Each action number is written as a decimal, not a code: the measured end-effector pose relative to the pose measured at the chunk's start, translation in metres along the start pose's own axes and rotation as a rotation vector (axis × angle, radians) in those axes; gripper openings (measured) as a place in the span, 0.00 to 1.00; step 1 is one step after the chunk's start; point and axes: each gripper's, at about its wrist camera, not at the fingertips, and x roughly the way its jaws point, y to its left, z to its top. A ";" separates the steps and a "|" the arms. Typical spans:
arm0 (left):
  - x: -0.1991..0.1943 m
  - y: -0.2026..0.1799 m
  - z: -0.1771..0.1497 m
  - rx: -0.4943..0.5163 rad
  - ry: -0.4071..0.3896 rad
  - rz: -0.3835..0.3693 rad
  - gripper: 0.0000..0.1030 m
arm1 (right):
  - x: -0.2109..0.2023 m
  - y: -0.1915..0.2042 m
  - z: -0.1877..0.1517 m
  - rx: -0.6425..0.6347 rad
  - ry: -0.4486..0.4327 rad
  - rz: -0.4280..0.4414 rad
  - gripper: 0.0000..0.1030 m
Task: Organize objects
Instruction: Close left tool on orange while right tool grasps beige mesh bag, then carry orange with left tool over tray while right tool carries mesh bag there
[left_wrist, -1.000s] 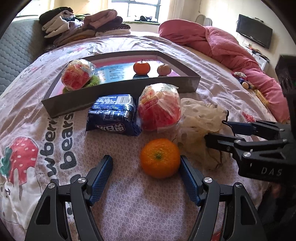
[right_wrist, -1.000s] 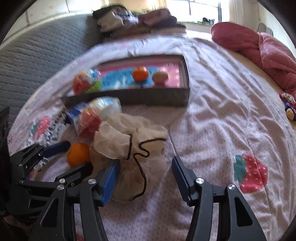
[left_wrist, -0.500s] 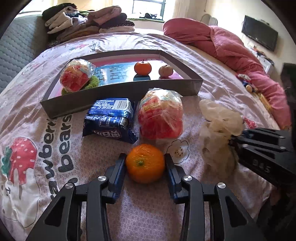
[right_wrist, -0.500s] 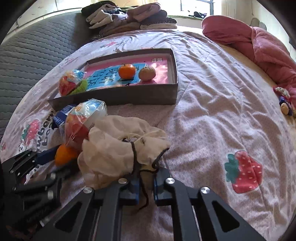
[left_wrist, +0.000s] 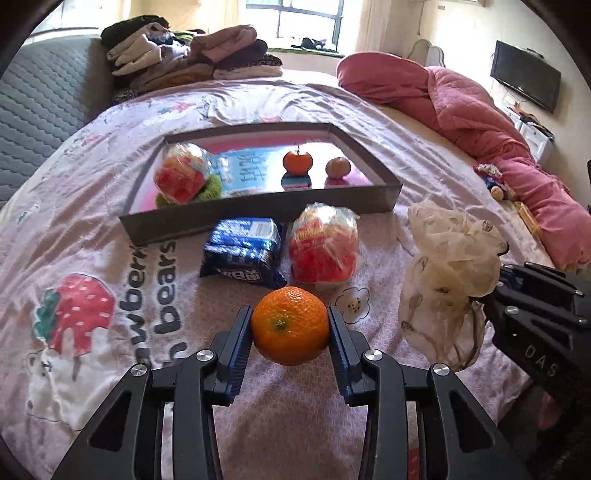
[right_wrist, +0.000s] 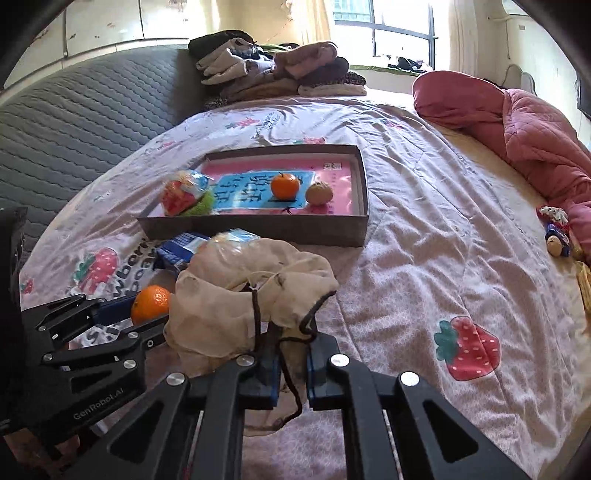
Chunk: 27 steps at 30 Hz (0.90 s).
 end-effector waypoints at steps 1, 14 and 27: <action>-0.004 0.001 0.001 -0.003 -0.008 0.001 0.39 | -0.001 0.002 0.001 -0.006 -0.005 -0.003 0.10; -0.042 0.021 0.007 -0.039 -0.087 0.036 0.39 | -0.026 0.021 0.015 -0.049 -0.106 0.027 0.10; -0.051 0.040 0.035 -0.084 -0.140 0.048 0.39 | -0.030 0.025 0.041 -0.051 -0.172 0.053 0.10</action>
